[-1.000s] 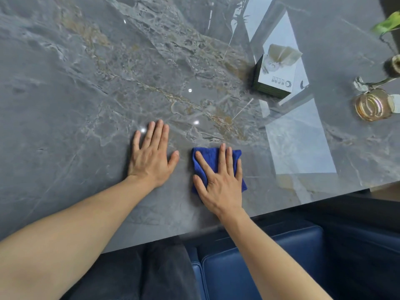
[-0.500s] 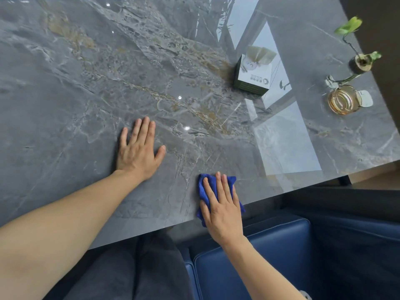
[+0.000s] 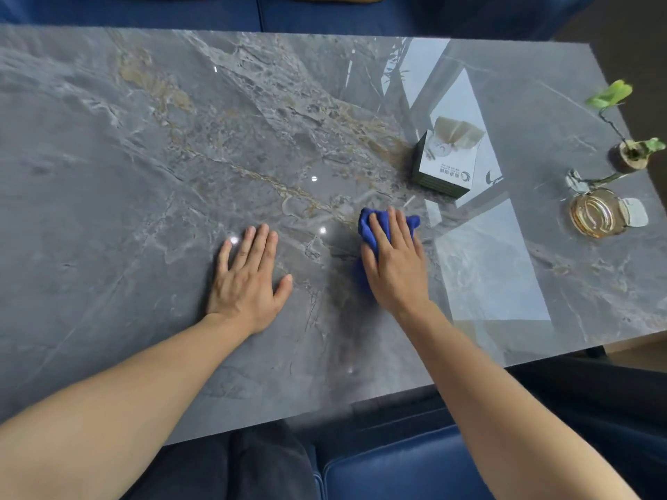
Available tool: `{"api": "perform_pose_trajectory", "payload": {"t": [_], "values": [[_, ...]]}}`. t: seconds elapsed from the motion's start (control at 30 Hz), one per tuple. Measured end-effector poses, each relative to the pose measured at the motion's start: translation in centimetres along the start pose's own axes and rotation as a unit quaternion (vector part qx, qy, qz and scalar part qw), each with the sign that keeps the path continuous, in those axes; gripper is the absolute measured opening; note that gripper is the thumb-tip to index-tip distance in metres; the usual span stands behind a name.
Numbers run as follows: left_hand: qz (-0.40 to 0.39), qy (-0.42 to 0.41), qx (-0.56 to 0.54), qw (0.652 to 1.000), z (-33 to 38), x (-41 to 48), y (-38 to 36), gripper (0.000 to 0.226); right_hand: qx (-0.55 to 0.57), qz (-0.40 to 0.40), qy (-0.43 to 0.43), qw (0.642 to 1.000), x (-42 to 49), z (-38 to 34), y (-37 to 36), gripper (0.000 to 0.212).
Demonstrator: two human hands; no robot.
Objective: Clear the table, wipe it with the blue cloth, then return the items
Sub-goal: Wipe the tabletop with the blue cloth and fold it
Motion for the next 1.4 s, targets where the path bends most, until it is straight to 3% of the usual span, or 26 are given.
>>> {"api": "perform_pose_trajectory", "payload": {"t": [0.13,0.33,0.97,1.23,1.3,1.33,1.4], "values": [[0.000,0.000,0.001,1.000,-0.2,0.1,0.0,0.082,-0.026,-0.049,-0.002,0.998,5.5,-0.5,-2.8,0.065],[0.000,0.002,0.005,1.000,-0.2,0.1,0.0,0.082,-0.052,-0.068,-0.038,0.996,4.2,0.4,-3.6,0.068],[-0.014,0.001,0.007,1.000,-0.4,0.4,-0.4,0.082,-0.071,-0.061,-0.068,0.993,-16.3,4.8,0.4,0.065],[-0.084,0.012,-0.071,0.994,0.0,0.9,1.8,0.078,-0.035,-0.073,-0.068,0.994,-20.1,4.6,2.3,0.060],[-0.096,0.062,-0.199,0.973,1.5,0.4,3.6,0.070,-0.032,-0.062,-0.044,0.997,-18.9,2.7,3.2,0.060],[-0.115,0.102,-0.286,0.946,2.6,-0.2,4.7,0.064,-0.028,-0.049,-0.026,0.998,-18.1,1.2,3.7,0.059],[-0.173,0.208,-0.463,0.844,4.7,-1.7,6.8,0.049,-0.016,-0.024,0.010,1.000,-16.2,-2.4,4.3,0.059]]}}
Point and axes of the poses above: each hand's wrist, its own x-axis towards the middle knuckle, its own y-axis out of the back of the hand, z = x × y, the point moved 1 cm from there along x, towards the middle knuckle, and after that the axes turned 14 degrees about z, right-handed, at the moved point
